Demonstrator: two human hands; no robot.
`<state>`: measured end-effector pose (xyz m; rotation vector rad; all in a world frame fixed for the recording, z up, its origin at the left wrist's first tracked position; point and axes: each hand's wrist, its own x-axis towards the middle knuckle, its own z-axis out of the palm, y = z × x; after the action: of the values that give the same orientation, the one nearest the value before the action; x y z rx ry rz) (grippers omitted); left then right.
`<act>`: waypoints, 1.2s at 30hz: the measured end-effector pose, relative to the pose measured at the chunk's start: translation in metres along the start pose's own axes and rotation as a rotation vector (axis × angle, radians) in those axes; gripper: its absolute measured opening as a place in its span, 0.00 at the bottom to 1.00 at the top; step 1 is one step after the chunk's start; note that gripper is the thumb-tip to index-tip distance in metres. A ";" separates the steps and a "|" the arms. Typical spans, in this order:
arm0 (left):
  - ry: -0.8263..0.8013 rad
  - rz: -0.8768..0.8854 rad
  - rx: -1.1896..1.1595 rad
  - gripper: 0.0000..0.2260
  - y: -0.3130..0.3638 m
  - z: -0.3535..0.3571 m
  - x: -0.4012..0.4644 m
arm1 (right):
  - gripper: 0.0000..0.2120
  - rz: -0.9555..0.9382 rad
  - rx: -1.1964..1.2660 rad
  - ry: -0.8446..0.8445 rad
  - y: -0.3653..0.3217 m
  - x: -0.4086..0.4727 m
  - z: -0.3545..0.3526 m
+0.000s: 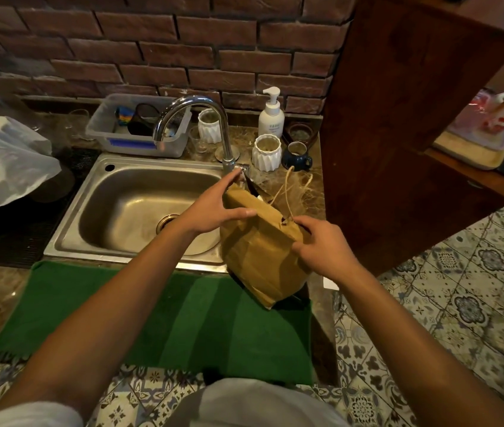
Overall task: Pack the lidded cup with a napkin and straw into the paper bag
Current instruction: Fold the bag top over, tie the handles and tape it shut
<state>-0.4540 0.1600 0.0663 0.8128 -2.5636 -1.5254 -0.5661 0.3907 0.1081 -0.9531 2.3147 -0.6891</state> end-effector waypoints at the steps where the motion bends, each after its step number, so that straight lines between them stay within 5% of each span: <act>1: -0.016 0.002 -0.008 0.46 0.000 0.000 -0.001 | 0.23 -0.001 0.025 -0.022 0.003 0.001 -0.002; 7: -0.091 0.020 -0.035 0.43 -0.009 -0.005 -0.007 | 0.20 -0.030 0.101 -0.086 0.017 0.008 -0.010; 12: -0.074 0.094 0.052 0.26 -0.016 -0.003 -0.007 | 0.20 -0.064 0.091 -0.058 0.026 0.014 -0.013; 24: -0.044 0.009 -0.160 0.07 -0.021 0.008 -0.018 | 0.20 -0.056 0.241 -0.011 0.038 0.026 -0.015; 29: -0.013 -0.003 -0.197 0.06 -0.019 0.008 -0.024 | 0.37 -0.003 0.296 0.013 0.048 0.028 -0.011; 36: 0.059 -0.039 -0.250 0.04 -0.020 0.014 -0.034 | 0.06 -0.015 0.253 -0.055 0.055 0.031 -0.006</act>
<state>-0.4207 0.1790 0.0501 0.8662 -2.2669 -1.7588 -0.6143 0.4034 0.0691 -0.8623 2.1129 -0.9253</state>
